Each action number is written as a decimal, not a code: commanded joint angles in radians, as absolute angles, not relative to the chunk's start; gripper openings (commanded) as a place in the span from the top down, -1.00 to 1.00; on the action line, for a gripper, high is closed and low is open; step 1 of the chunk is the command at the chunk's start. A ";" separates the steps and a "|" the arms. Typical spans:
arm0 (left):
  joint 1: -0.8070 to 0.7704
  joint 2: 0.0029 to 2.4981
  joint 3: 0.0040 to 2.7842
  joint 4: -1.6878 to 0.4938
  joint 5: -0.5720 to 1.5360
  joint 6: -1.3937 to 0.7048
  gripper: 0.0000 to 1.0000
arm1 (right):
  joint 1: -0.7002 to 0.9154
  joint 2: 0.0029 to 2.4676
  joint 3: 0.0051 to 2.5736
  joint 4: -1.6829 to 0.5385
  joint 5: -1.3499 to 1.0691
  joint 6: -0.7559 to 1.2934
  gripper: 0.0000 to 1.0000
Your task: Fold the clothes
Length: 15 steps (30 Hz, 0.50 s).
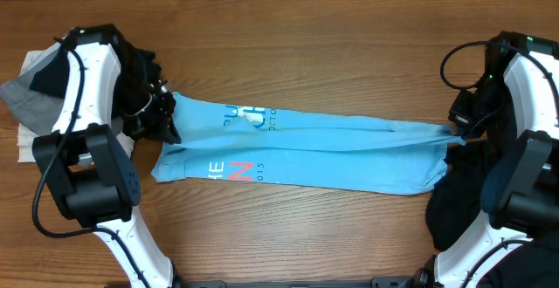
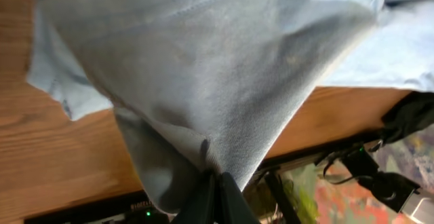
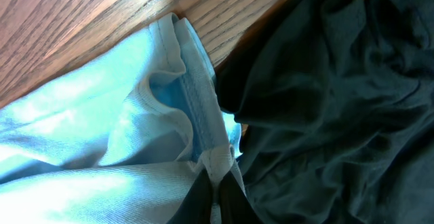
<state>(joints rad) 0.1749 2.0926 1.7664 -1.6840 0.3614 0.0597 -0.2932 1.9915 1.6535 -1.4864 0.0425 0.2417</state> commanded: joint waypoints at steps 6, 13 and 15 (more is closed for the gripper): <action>0.098 2.064 1.651 -1.654 0.362 0.087 0.92 | -0.297 1.979 1.648 -1.490 0.060 0.236 0.92; 0.087 2.064 1.561 -1.626 0.256 0.036 0.91 | -0.297 1.979 1.649 -1.486 0.063 0.236 0.92; 0.087 2.064 1.548 -1.615 0.210 -0.006 0.92 | -0.297 1.979 1.648 -1.486 0.063 0.236 0.92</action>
<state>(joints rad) 0.0818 2.0922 1.5719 -1.6234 0.3023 0.0502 -0.2928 1.9915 1.6527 -1.4876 0.0498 0.2386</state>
